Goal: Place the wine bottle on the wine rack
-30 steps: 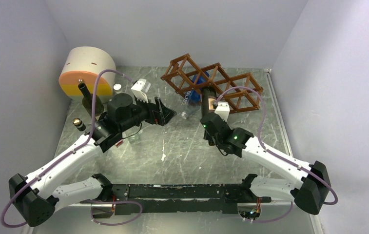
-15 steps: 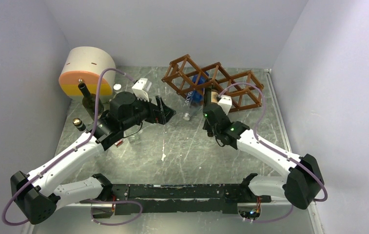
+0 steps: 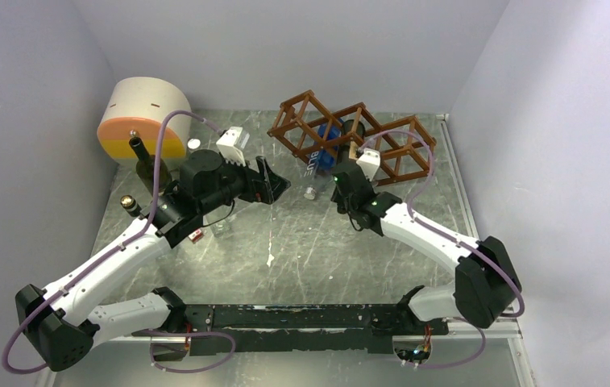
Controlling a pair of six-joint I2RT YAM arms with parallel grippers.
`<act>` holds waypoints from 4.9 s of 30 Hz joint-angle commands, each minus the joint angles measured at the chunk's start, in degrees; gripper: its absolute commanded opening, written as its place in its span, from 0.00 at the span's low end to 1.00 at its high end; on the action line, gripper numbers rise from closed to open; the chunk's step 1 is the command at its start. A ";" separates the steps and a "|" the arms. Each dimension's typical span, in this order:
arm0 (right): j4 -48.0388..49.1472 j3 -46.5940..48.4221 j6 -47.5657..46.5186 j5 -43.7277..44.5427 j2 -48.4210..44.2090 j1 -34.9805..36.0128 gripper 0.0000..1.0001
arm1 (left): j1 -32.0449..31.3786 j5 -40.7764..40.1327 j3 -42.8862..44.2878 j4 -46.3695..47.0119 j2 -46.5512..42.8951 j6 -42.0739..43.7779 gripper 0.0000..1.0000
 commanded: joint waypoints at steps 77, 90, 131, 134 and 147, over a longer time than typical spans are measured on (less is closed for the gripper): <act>10.41 12.97 -17.86 -48.28 -5.03 -5.45 0.62 | 0.30 2.48 7.34 0.26 -11.62 26.39 0.96; 18.56 24.53 -19.21 -35.35 14.85 17.61 0.62 | 0.25 -15.82 4.58 4.26 -27.42 31.72 0.96; 28.28 18.67 -35.81 -3.54 5.27 25.63 0.04 | 0.26 -16.91 4.06 -5.12 -23.39 28.41 0.96; 27.30 14.61 -34.85 -0.18 -0.95 25.28 0.04 | 0.29 -14.31 -0.69 -2.54 -23.44 28.25 0.96; 14.67 13.72 -33.27 -5.94 -17.92 25.28 0.00 | 0.28 14.62 -22.91 17.98 -18.51 30.26 0.96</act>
